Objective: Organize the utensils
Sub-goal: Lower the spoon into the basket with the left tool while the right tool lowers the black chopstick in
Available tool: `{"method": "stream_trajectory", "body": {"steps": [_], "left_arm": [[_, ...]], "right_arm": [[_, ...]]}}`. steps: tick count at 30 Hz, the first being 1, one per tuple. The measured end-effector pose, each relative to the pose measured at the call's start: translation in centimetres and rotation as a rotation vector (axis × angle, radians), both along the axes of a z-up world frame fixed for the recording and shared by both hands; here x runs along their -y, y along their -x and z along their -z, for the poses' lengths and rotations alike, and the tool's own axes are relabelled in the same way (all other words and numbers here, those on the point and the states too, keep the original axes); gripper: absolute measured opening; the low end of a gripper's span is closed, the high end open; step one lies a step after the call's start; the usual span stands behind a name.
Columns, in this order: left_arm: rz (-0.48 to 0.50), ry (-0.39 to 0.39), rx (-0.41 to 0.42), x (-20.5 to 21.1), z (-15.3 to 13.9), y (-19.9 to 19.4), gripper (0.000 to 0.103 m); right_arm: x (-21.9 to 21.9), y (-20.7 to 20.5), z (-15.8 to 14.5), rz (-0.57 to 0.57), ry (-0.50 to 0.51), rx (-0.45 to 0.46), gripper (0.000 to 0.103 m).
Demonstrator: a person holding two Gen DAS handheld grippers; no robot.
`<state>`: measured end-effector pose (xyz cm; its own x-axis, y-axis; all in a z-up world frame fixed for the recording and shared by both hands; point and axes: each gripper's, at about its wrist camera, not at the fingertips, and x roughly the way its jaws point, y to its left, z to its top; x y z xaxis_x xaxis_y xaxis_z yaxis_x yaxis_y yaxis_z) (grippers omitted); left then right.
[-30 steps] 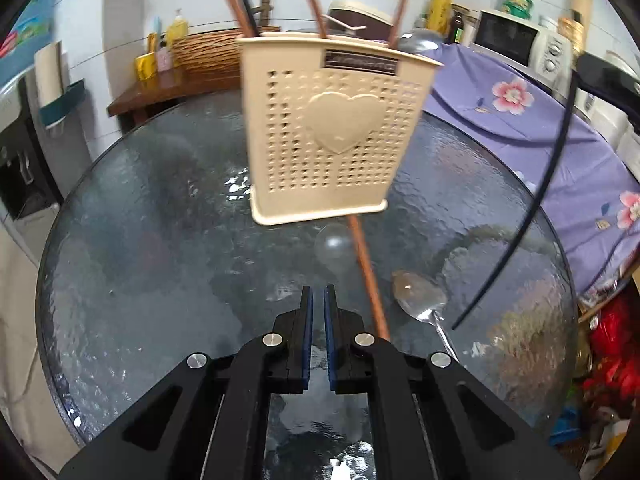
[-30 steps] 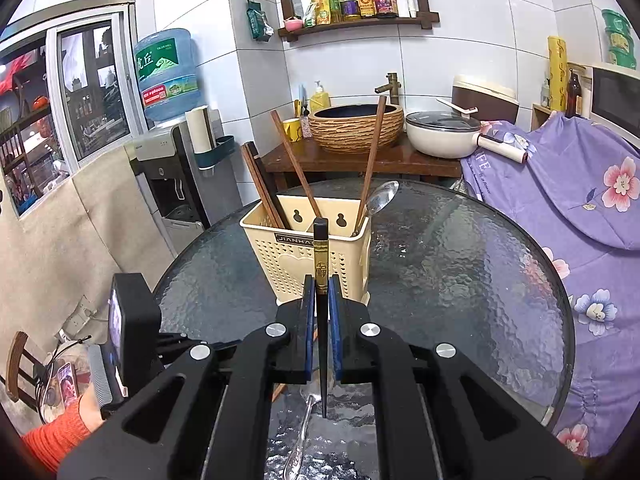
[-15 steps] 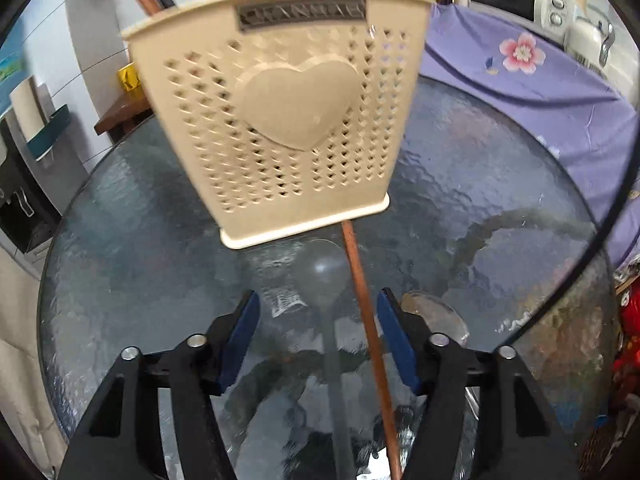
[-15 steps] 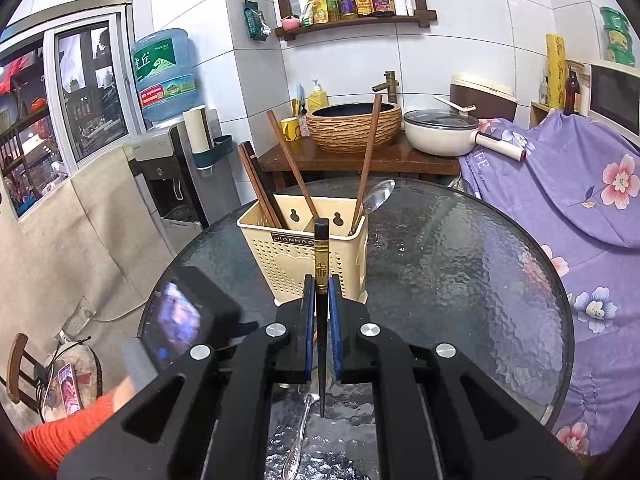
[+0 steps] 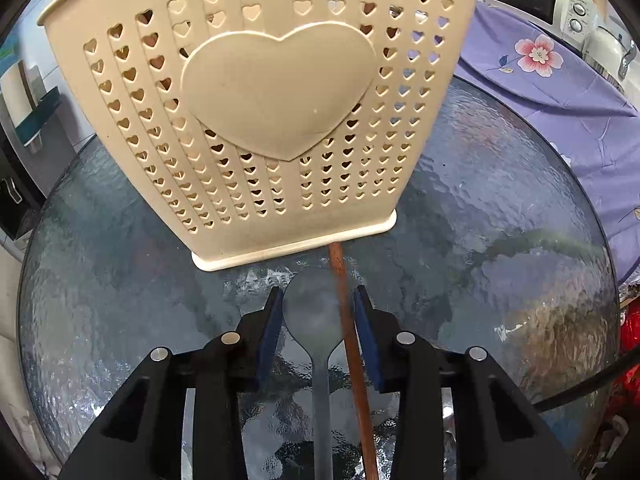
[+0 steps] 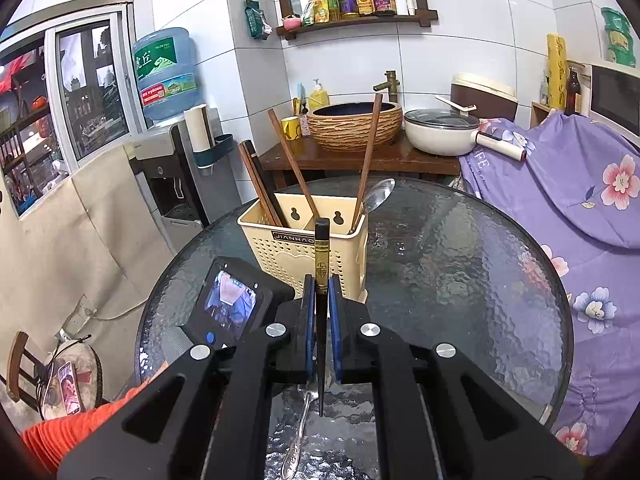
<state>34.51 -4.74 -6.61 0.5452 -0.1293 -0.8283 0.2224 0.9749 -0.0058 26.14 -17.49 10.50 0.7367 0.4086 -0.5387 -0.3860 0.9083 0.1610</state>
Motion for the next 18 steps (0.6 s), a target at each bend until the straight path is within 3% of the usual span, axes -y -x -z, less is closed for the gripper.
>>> {"method": "stream_trajectory", "body": {"steps": [7, 12, 18], "left_arm": [[-0.013, 0.050, 0.059, -1.1, -2.5, 1.1, 0.035], [-0.013, 0.120, 0.182, -2.6, -6.8, 4.2, 0.035], [-0.024, 0.147, 0.315, -4.6, -10.7, 7.9, 0.035]], "right_arm": [[0.0, 0.2, 0.1, 0.003, -0.006, -0.003, 0.008], [0.1, 0.2, 0.0, 0.003, -0.006, -0.002, 0.008], [0.1, 0.2, 0.0, 0.007, 0.000, -0.002, 0.008]]}}
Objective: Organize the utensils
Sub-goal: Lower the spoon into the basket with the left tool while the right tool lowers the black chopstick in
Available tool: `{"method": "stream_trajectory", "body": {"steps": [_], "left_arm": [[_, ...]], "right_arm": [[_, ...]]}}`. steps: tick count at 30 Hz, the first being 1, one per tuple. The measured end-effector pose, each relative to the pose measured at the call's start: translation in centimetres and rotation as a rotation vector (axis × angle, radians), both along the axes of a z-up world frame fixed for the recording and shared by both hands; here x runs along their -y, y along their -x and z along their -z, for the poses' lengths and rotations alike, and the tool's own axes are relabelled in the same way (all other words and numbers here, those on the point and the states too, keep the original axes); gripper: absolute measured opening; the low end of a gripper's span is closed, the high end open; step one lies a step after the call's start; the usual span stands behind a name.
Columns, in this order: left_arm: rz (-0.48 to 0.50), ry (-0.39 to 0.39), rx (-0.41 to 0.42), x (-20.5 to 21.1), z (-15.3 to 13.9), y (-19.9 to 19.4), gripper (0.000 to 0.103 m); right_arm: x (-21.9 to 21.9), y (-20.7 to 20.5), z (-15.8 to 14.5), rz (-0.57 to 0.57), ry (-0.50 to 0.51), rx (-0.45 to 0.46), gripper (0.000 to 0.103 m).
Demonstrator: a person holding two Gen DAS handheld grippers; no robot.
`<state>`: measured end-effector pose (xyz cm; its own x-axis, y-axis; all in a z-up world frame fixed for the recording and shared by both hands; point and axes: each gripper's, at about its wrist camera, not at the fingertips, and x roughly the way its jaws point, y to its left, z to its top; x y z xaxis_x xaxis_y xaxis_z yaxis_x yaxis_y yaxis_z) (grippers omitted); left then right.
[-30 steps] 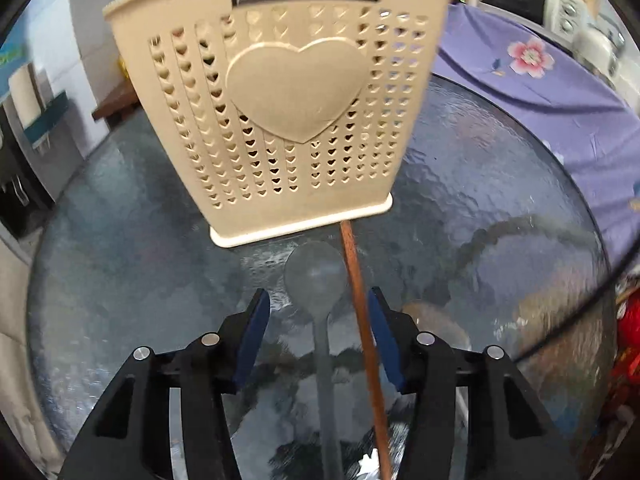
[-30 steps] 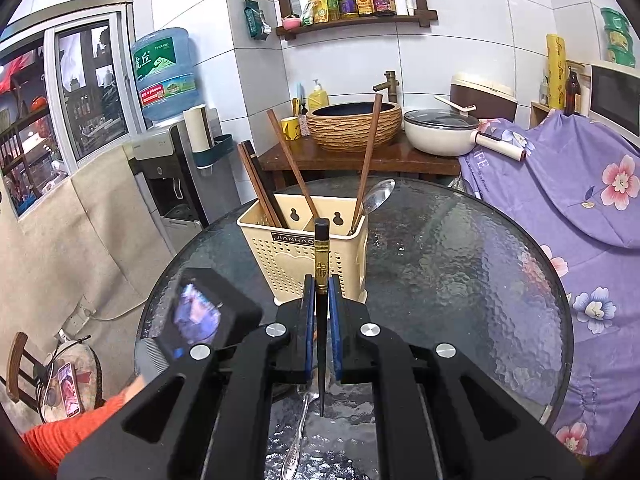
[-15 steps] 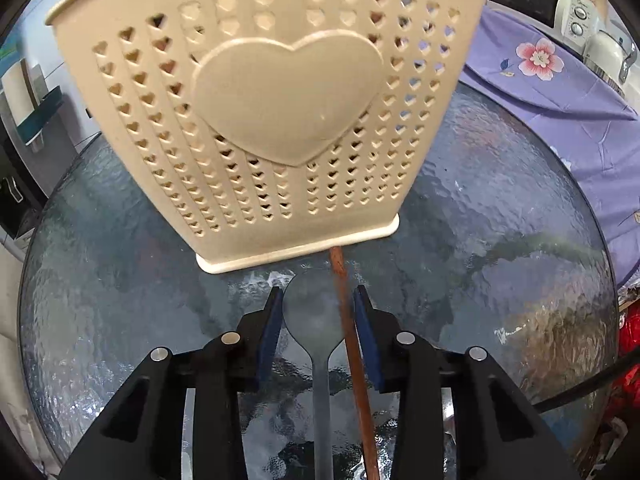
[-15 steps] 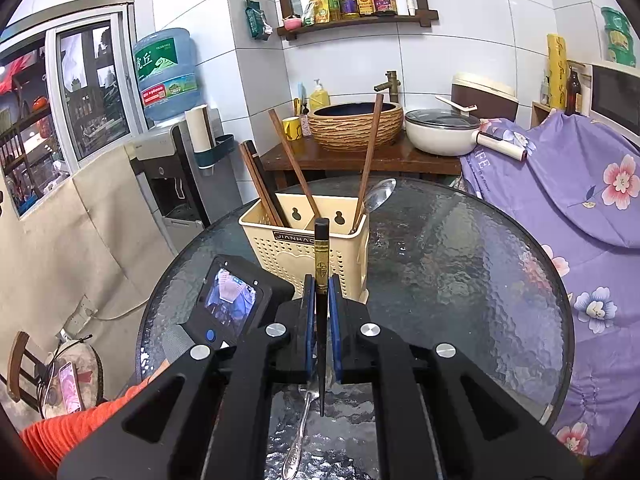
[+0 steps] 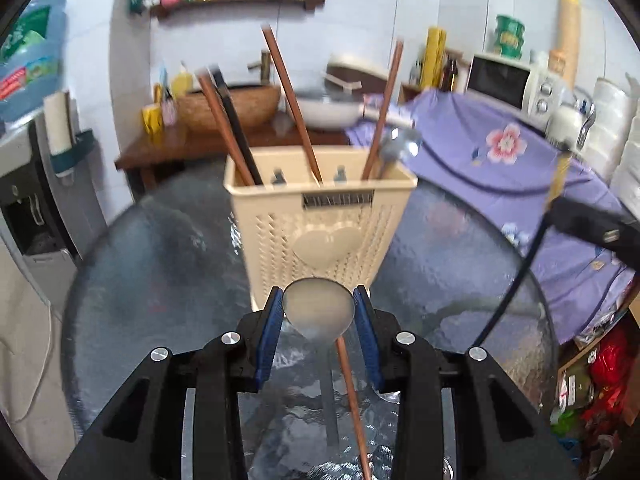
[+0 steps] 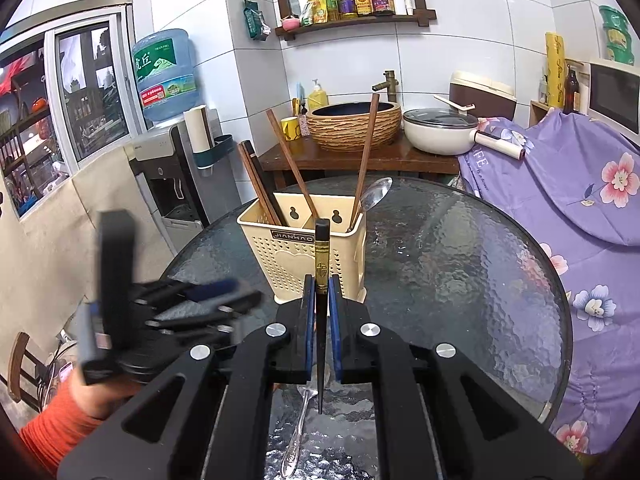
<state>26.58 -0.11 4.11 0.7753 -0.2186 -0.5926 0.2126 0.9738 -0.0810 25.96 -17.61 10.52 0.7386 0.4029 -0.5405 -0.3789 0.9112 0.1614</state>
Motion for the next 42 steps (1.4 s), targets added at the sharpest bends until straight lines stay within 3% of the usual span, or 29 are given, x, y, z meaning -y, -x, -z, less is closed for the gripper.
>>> {"method": "stream_trajectory", "body": {"steps": [14, 21, 25, 31, 34, 38, 40, 42], "left_arm": [[0.001, 0.013, 0.036, -0.4, -1.1, 0.7, 0.035], [0.042, 0.044, 0.050, -0.3, -3.0, 0.9, 0.035], [0.081, 0.092, 0.071, -0.9, -6.0, 0.9, 0.035], [0.100, 0.105, 0.147, -1.5, -11.6, 0.4, 0.035], [0.066, 0.123, 0.190, -2.0, -14.8, -1.0, 0.035], [0.000, 0.117, 0.209, -2.2, -17.1, -3.8, 0.035], [-0.022, 0.106, 0.209, -2.2, -17.2, -5.1, 0.035], [-0.050, 0.115, 0.178, -2.5, -16.2, -6.5, 0.035]], "right_arm": [[-0.2, 0.1, -0.5, 0.020, 0.039, 0.028, 0.008], [-0.1, 0.5, -2.0, 0.003, 0.027, 0.042, 0.008], [0.2, 0.5, -4.0, -0.028, 0.004, 0.049, 0.008], [0.4, -0.2, -10.1, -0.061, -0.050, 0.111, 0.008], [0.1, -0.8, -13.1, -0.058, -0.058, 0.168, 0.008], [-1.4, -3.0, -16.5, -0.045, -0.051, 0.217, 0.007], [-2.1, -4.6, -16.7, -0.045, -0.054, 0.205, 0.005], [-2.2, -6.0, -15.0, -0.045, -0.080, 0.160, 0.005]]}}
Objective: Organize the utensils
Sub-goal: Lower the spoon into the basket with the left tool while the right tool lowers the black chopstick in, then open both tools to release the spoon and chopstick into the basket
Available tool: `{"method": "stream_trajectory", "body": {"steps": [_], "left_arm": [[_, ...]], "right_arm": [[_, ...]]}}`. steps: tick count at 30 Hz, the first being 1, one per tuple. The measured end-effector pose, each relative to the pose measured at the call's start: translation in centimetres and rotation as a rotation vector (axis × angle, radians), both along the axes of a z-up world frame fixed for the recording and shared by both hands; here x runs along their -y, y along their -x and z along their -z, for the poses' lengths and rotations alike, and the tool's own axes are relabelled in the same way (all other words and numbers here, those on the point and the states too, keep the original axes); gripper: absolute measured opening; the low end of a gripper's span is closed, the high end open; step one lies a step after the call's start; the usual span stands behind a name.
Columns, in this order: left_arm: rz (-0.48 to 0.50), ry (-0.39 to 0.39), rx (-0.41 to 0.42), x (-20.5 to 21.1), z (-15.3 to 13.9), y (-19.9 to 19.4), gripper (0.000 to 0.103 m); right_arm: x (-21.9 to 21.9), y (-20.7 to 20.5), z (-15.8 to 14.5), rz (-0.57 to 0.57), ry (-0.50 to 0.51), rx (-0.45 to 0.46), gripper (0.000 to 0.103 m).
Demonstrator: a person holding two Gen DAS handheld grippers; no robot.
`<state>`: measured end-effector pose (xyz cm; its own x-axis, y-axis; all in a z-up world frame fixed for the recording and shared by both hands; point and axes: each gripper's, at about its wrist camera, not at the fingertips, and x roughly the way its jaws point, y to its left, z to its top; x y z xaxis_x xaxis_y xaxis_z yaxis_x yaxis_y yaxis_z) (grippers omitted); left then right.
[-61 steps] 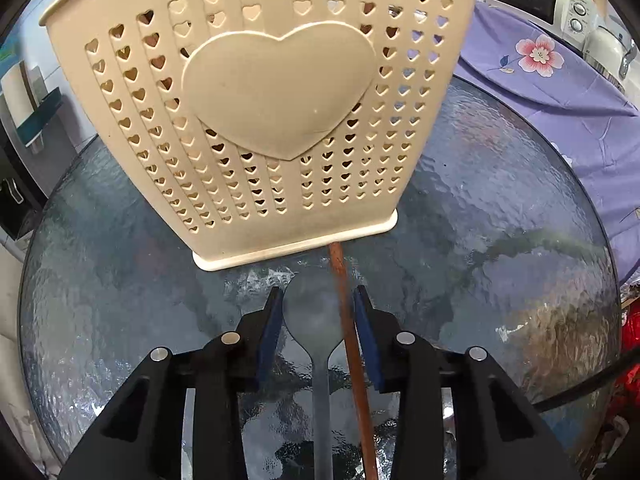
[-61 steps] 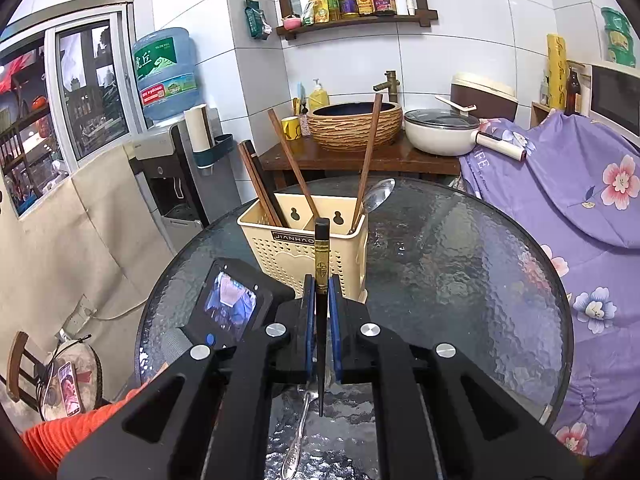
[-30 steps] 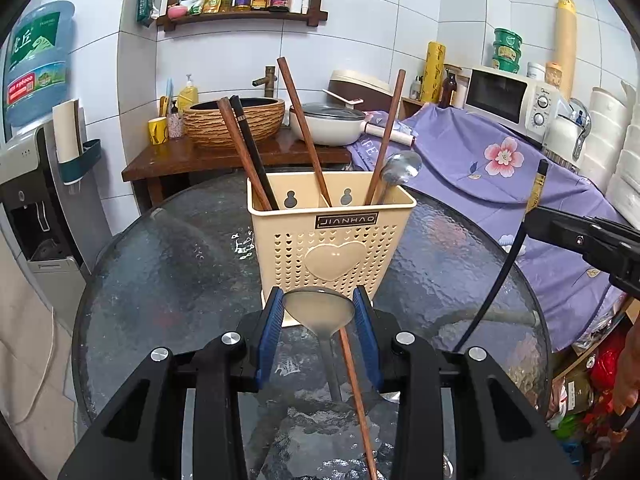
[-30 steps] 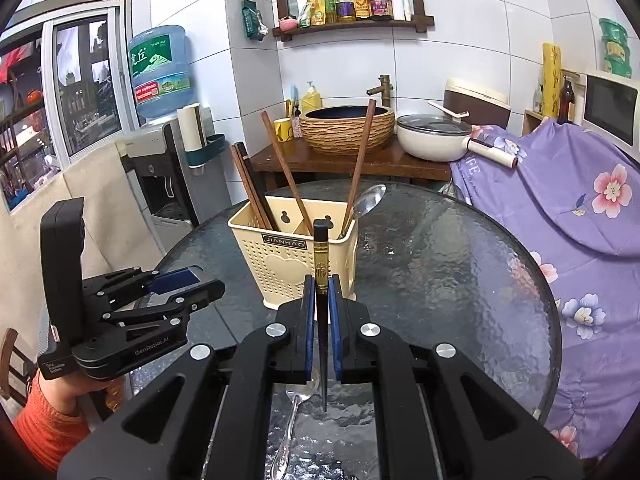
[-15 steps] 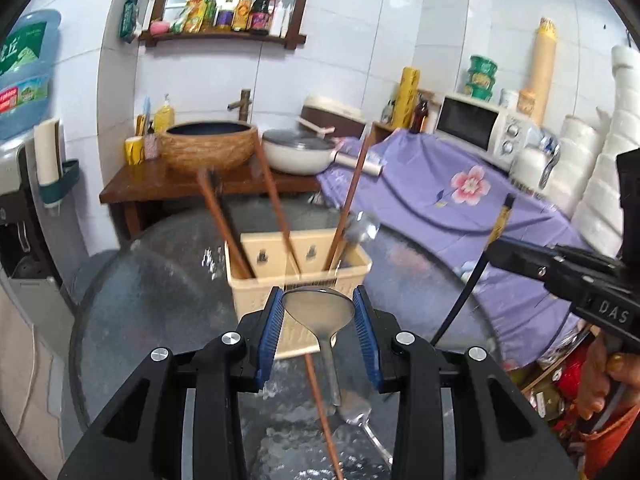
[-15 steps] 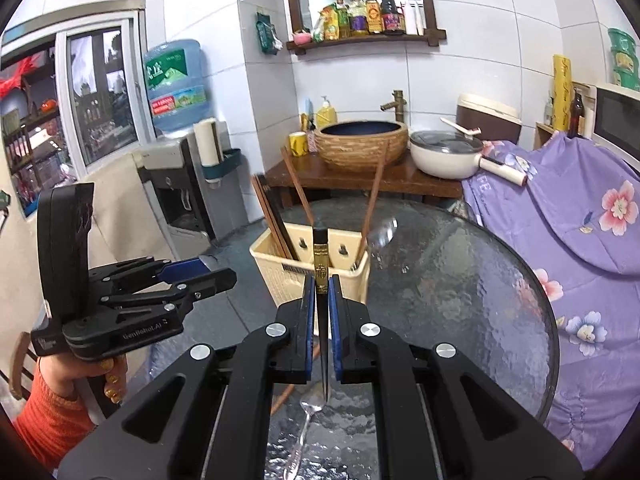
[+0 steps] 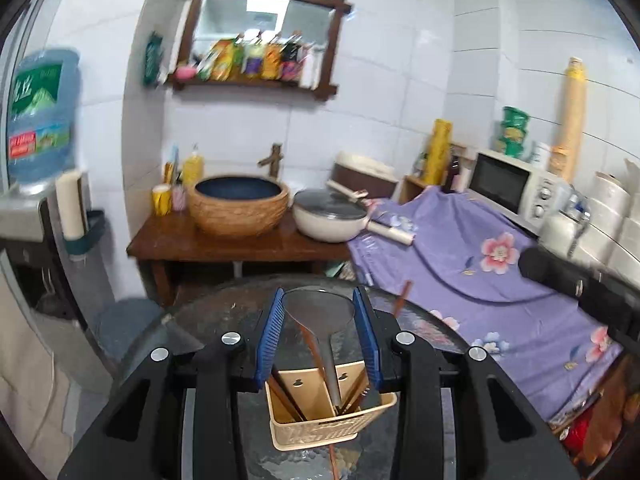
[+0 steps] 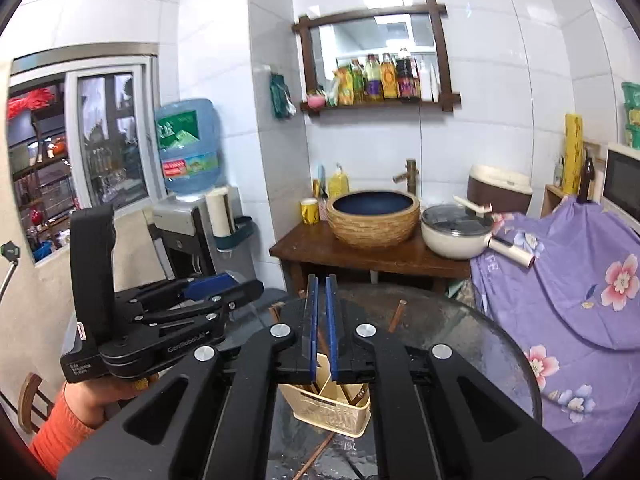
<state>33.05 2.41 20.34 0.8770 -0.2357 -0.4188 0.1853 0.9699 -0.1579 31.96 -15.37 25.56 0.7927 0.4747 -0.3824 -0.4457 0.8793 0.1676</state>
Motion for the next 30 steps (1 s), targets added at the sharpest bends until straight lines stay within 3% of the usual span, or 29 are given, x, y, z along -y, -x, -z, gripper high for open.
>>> {"method": "stream_trajectory", "body": {"steps": [2, 3, 6, 7, 11, 13, 17, 21, 23, 24, 26, 30], "left_arm": [[-0.012, -0.002, -0.027, 0.1, 1.7, -0.8, 0.035], [-0.016, -0.002, -0.038, 0.1, 2.7, -0.9, 0.035], [0.003, 0.006, -0.074, 0.1, 5.0, -1.3, 0.035], [0.003, 0.006, -0.078, 0.0, 5.3, -1.5, 0.035], [-0.006, -0.016, -0.060, 0.1, 5.2, -1.9, 0.035], [-0.011, -0.023, -0.059, 0.3, 5.1, -2.4, 0.035], [-0.018, -0.030, -0.067, 0.5, 5.5, -3.2, 0.035], [-0.023, -0.046, -0.068, 0.5, 5.8, -3.4, 0.035], [-0.001, -0.080, -0.096, 1.1, 6.4, -3.5, 0.036], [0.016, -0.093, -0.114, 1.4, 6.7, -3.5, 0.040], [0.024, -0.116, -0.127, 1.7, 7.6, -3.2, 0.067], [0.038, -0.116, -0.118, 1.8, 8.7, -1.7, 0.074]], "right_arm": [[0.2, -0.7, 2.5, 0.027, -0.003, -0.018, 0.005], [0.1, -1.0, 4.6, 0.054, 0.036, -0.036, 0.011], [-0.2, -0.8, 9.8, 0.043, 0.123, -0.080, 0.042], [-0.4, -0.7, 11.4, 0.029, 0.148, -0.100, 0.047], [-1.3, -0.1, 17.7, -0.101, 0.272, -0.209, 0.047], [-1.0, -0.1, 19.6, -0.087, 0.300, -0.230, 0.047], [-0.2, -0.3, 21.1, -0.082, 0.235, -0.284, 0.047], [-0.3, 0.7, 21.0, -0.090, 0.237, -0.261, 0.047], [-0.6, 1.2, 21.1, -0.110, 0.256, -0.267, 0.052], [-0.8, 1.3, 21.3, -0.121, 0.268, -0.273, 0.064], [-1.0, 2.1, 22.0, -0.135, 0.300, -0.272, 0.067], [-1.9, 2.7, 24.0, -0.195, 0.369, -0.297, 0.067]]}}
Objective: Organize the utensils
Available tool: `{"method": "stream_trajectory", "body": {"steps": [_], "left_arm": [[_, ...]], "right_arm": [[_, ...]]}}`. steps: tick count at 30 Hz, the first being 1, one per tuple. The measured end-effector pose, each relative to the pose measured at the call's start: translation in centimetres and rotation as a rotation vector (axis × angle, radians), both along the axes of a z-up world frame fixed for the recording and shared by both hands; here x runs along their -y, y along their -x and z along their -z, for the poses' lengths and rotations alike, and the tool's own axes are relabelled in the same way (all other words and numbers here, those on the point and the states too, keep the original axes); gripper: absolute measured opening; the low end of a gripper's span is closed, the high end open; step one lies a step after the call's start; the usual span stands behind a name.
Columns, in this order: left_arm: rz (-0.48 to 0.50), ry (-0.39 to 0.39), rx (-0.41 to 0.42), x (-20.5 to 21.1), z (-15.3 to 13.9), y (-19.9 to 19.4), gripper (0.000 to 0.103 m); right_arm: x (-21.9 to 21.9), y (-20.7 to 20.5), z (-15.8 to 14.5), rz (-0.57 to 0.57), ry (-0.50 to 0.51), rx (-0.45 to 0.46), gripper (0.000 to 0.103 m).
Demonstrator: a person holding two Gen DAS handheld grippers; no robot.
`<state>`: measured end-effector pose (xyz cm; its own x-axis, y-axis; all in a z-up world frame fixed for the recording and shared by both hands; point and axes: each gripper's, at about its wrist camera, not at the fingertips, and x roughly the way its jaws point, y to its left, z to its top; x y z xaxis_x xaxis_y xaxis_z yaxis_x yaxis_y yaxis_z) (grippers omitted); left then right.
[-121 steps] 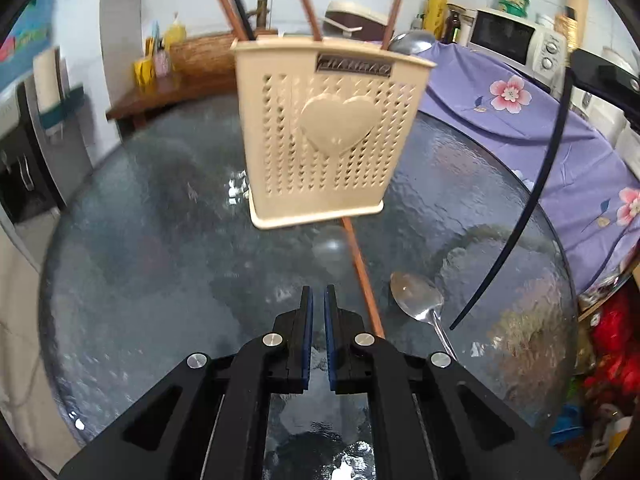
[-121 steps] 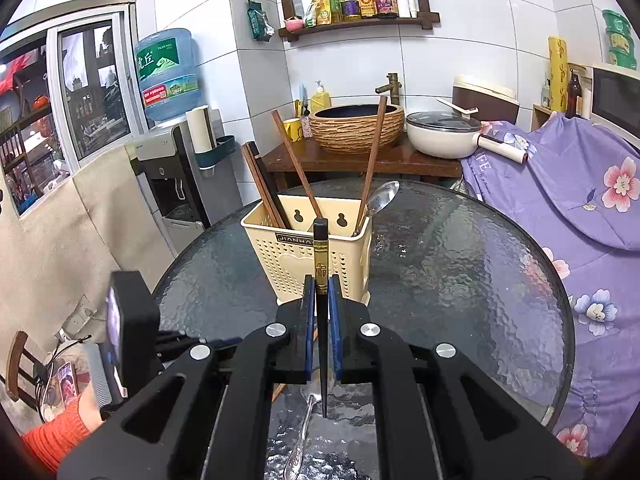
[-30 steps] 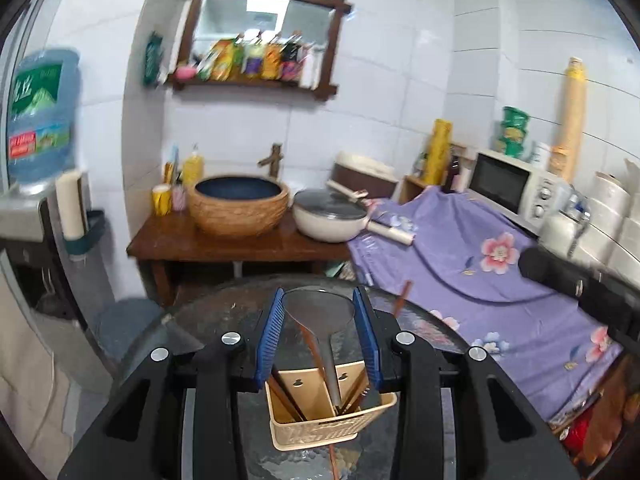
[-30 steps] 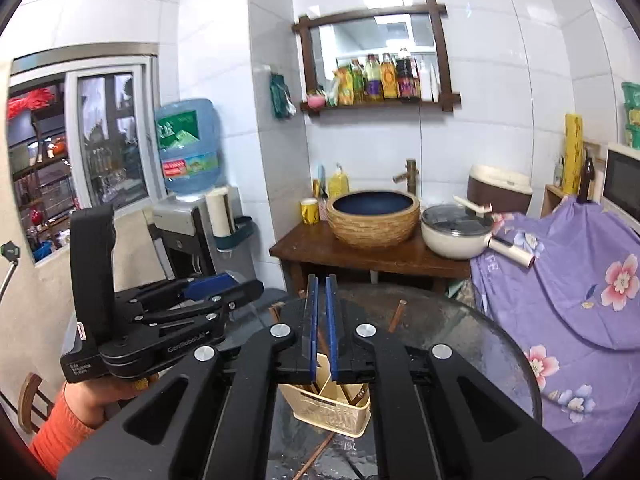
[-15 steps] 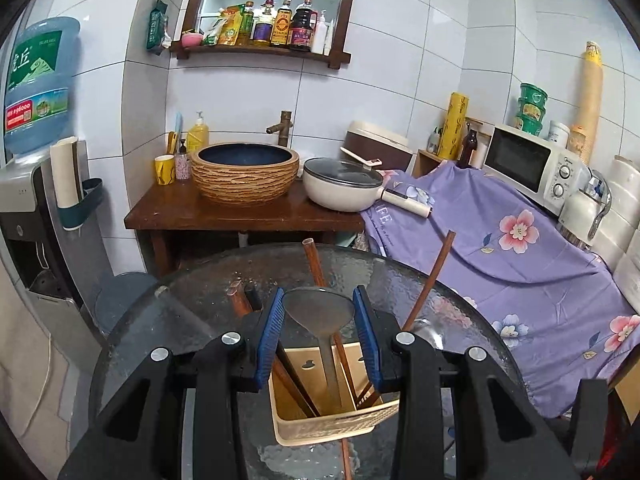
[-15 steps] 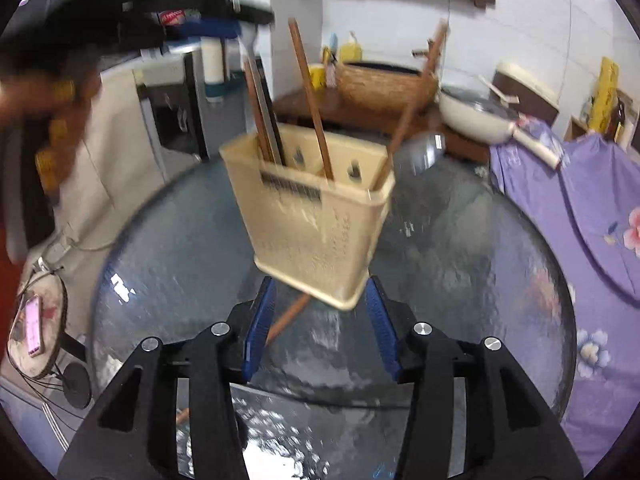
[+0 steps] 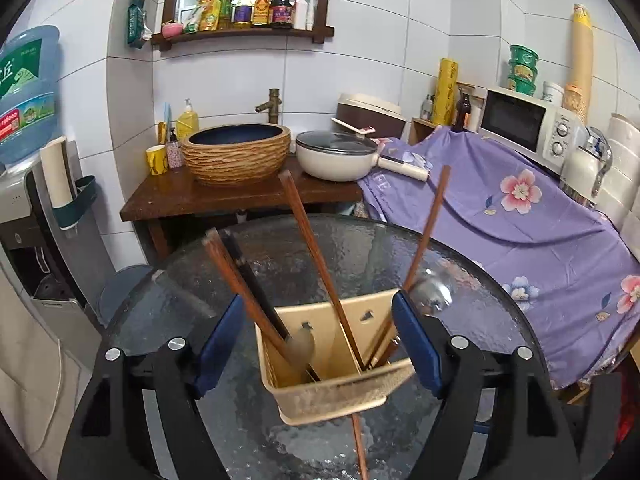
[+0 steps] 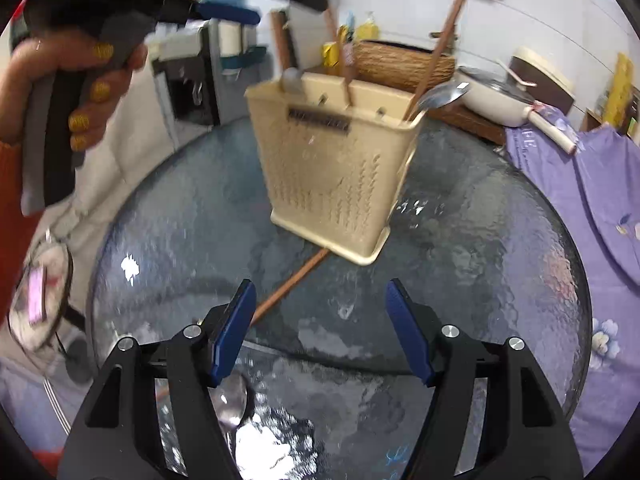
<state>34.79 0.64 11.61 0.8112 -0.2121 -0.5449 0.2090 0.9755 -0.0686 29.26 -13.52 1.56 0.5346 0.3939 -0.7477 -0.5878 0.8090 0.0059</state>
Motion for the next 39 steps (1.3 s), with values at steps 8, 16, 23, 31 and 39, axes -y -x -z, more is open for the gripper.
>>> {"method": "stream_trajectory", "body": {"steps": [8, 16, 23, 31, 39], "left_arm": [[0.025, 0.010, 0.007, -1.0, 2.5, 4.7, 0.083], [0.004, 0.016, -0.044, -3.9, 5.6, 9.1, 0.083], [-0.092, 0.037, -0.094, -7.5, 8.0, 11.8, 0.083], [-0.151, 0.052, -0.119, -8.9, 9.5, 13.7, 0.083], [-0.166, 0.104, -0.136, -9.0, 10.8, 14.9, 0.086]], "right_arm": [[-4.9, 1.2, 4.8, -0.293, 0.235, -0.039, 0.062], [-7.0, -0.4, 6.5, -0.518, 0.383, -0.122, 0.047], [-8.2, -3.0, 6.6, -0.630, 0.363, -0.230, 0.033], [-9.6, -1.4, 6.6, -0.717, 0.398, -0.239, 0.011], [-7.7, -0.2, 5.7, -0.631, 0.339, -0.113, 0.007]]}}
